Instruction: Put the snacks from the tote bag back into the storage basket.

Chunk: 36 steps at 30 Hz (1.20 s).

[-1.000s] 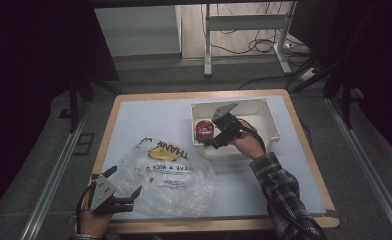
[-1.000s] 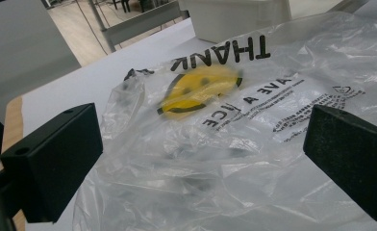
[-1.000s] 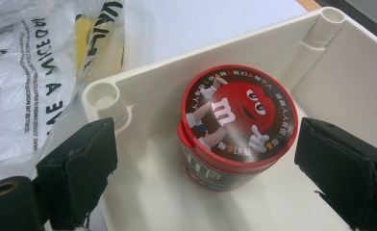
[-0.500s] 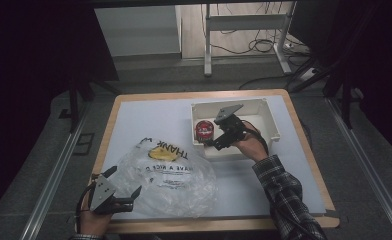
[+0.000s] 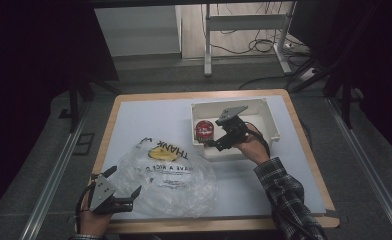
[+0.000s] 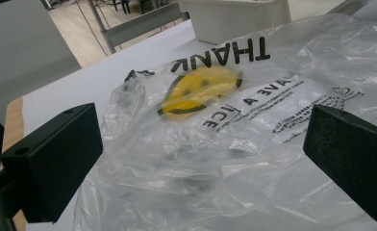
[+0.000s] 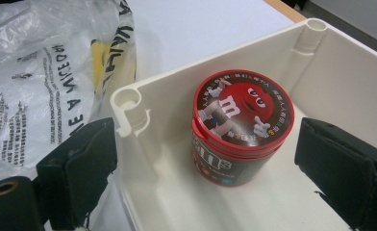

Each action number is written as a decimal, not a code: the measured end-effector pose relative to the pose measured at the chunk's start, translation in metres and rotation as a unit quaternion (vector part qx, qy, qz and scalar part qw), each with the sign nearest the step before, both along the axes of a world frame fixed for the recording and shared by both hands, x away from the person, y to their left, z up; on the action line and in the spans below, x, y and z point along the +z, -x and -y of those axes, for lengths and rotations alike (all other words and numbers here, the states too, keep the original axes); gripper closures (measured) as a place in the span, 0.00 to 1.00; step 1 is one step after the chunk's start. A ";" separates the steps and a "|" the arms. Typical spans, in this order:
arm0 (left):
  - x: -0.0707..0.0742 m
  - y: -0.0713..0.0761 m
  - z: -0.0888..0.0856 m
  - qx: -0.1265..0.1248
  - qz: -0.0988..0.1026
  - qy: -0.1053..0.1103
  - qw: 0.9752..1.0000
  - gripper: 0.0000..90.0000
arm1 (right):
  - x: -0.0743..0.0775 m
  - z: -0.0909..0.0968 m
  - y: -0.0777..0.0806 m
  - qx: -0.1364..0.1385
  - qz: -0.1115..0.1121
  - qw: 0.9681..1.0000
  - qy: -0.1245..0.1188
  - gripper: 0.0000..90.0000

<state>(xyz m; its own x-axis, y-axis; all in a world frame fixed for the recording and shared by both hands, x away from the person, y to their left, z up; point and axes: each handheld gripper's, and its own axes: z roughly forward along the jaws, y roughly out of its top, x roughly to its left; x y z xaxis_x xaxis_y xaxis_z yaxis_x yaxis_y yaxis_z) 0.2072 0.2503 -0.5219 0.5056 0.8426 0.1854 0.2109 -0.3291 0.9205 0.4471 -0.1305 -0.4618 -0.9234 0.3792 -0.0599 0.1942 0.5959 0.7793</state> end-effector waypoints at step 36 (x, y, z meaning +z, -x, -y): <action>0.000 0.000 0.000 0.000 0.002 -0.002 1.000 0.00 | 0.006 0.010 0.030 0.002 0.014 1.000 -0.028 0.09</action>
